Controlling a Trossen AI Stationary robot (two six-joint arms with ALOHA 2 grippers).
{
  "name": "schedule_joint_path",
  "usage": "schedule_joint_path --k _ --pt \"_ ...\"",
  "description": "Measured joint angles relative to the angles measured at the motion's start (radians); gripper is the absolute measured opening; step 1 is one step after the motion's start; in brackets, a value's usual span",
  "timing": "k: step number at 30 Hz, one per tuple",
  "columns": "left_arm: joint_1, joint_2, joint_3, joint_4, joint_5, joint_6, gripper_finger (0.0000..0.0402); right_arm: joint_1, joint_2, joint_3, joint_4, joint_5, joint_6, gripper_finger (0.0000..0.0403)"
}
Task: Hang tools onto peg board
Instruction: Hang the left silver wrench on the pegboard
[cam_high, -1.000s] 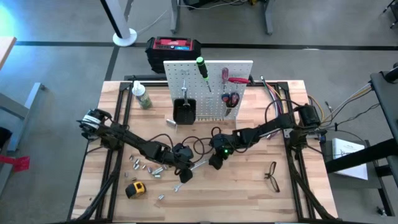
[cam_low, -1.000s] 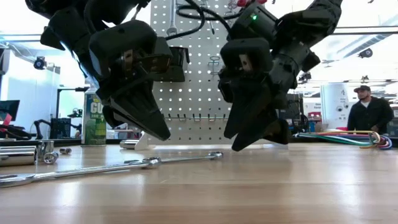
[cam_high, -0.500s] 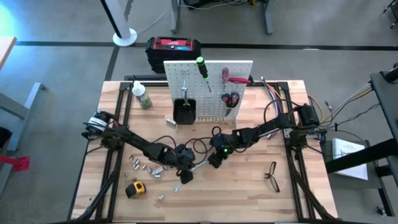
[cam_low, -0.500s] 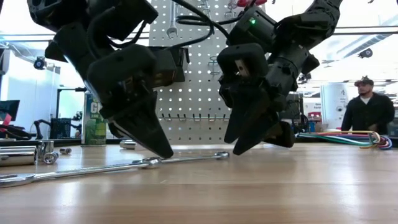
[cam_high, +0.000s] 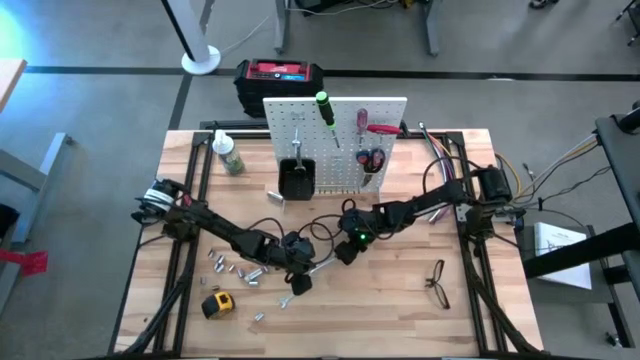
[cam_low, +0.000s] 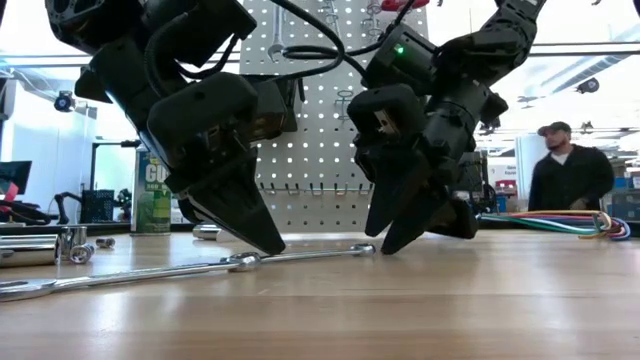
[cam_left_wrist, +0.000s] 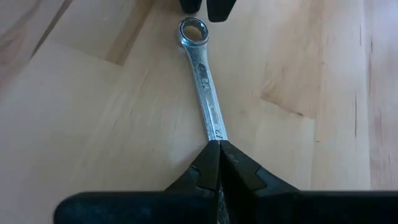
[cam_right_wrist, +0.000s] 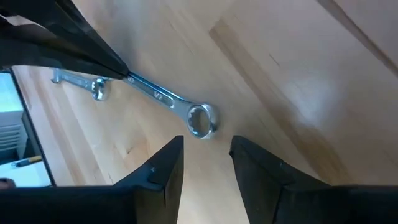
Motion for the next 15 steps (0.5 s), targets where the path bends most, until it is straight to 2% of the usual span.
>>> schedule_joint_path --k 10,15 --pt "0.001 0.002 -0.002 0.038 -0.002 0.026 0.0 0.008 0.009 -0.002 0.062 0.009 0.039 0.0101" --pt "0.001 0.003 -0.002 0.043 -0.002 0.026 0.0 0.015 0.009 -0.004 0.057 0.01 0.055 0.0106"
